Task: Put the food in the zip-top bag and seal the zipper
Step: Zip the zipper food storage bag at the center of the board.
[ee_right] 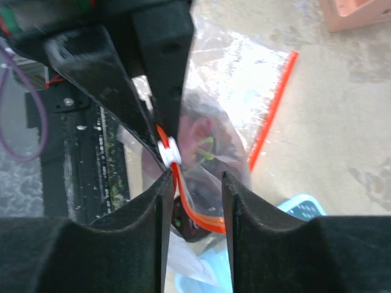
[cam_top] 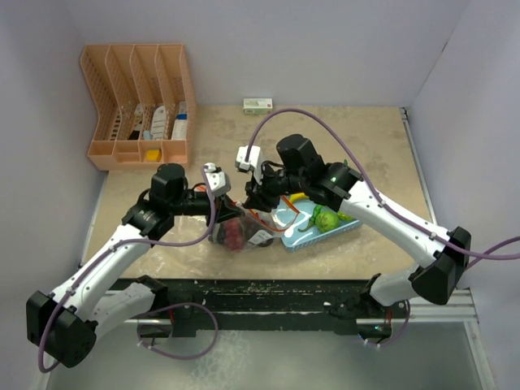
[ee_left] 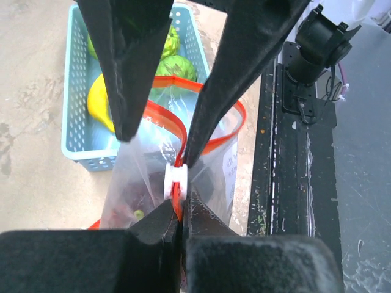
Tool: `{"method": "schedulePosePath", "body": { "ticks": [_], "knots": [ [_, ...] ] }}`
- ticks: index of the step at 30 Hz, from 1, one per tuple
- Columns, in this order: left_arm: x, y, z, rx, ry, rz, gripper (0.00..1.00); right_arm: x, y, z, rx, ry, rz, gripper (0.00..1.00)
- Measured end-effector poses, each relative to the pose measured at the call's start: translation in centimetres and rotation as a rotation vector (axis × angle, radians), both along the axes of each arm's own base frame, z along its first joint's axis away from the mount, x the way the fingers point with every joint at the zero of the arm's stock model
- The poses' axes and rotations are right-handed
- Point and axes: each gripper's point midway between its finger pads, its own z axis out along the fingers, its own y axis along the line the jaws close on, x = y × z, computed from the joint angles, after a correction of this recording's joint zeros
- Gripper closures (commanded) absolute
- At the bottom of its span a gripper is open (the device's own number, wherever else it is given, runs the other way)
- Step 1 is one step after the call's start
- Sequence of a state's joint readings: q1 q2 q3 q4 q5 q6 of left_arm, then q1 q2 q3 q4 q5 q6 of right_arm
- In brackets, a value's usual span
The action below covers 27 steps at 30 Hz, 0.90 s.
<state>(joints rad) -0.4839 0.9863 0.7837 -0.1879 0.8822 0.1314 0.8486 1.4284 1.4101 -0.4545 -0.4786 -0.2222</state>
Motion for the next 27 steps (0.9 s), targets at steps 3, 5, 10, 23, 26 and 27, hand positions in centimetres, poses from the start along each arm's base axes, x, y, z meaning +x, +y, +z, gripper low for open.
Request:
{"method": "schedulePosePath", "body": {
  "ticks": [3,5,10,23,26,27],
  "knots": [
    [-0.1,0.5,0.6,-0.005,-0.020,0.020,1.00,0.8,-0.7,0.6,-0.007,-0.041,-0.050,0.48],
    [-0.1,0.8,1.1,-0.011,-0.040,0.034,1.00,1.0,-1.2,1.4,-0.001,-0.069,-0.072,0.46],
    [-0.1,1.0,1.4,-0.015,-0.050,0.042,1.00,0.7,-1.6,4.0,0.052,-0.113,-0.074,0.37],
    [0.0,1.0,1.4,-0.014,-0.048,0.044,1.00,-0.1,1.9,1.6,0.059,0.007,0.086,0.29],
    [0.0,1.0,1.3,-0.014,-0.048,0.044,1.00,-0.4,2.0,1.9,0.073,0.009,0.103,0.35],
    [0.0,1.0,1.4,-0.014,-0.049,0.044,1.00,-0.4,2.1,2.0,0.077,0.007,0.106,0.38]
  ]
}}
